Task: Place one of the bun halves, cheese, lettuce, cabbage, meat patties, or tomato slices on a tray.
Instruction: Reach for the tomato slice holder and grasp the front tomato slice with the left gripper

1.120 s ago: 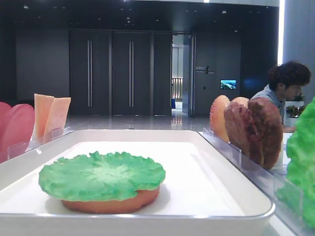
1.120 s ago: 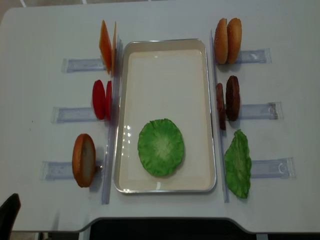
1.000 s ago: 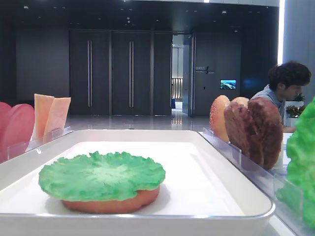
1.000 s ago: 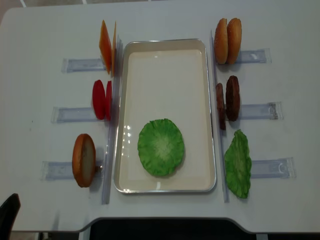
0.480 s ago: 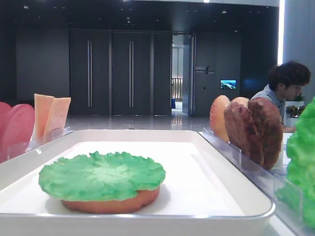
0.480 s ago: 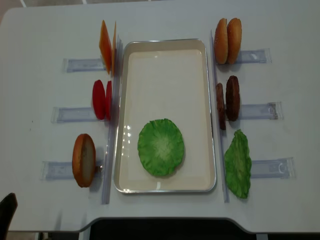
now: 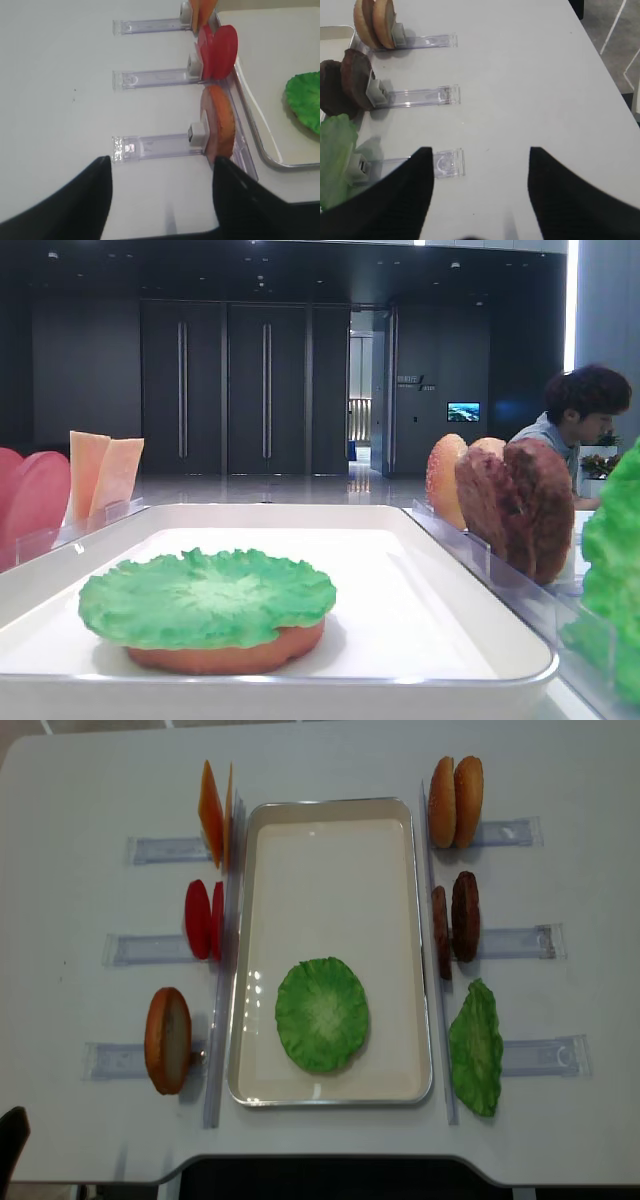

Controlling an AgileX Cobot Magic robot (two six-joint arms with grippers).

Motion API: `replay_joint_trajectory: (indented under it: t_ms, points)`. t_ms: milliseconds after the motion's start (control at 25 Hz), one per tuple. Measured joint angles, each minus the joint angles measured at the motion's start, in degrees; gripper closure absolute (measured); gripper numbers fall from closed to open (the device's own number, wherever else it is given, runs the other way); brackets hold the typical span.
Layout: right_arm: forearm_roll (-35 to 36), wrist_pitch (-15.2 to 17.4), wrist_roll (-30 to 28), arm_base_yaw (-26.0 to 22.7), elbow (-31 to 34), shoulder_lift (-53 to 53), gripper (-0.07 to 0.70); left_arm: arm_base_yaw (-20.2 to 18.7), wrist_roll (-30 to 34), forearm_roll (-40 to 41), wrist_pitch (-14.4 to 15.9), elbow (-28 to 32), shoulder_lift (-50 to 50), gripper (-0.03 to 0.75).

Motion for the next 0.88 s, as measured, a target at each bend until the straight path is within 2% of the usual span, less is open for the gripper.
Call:
replay_joint_trajectory:
  t_ms: [120, 360, 880]
  points:
    - [0.0, 0.0, 0.0, 0.0, 0.0, 0.0, 0.231, 0.0, -0.8, -0.1, 1.2, -1.1, 4.1, 0.235]
    - [0.0, 0.0, 0.0, 0.0, 0.0, 0.0, 0.231, 0.0, -2.7, -0.3, 1.3, -3.9, 14.7, 0.235]
    - [0.0, 0.0, 0.0, 0.0, 0.0, 0.0, 0.231, 0.0, -4.5, -0.3, 1.0, -17.2, 42.0, 0.235]
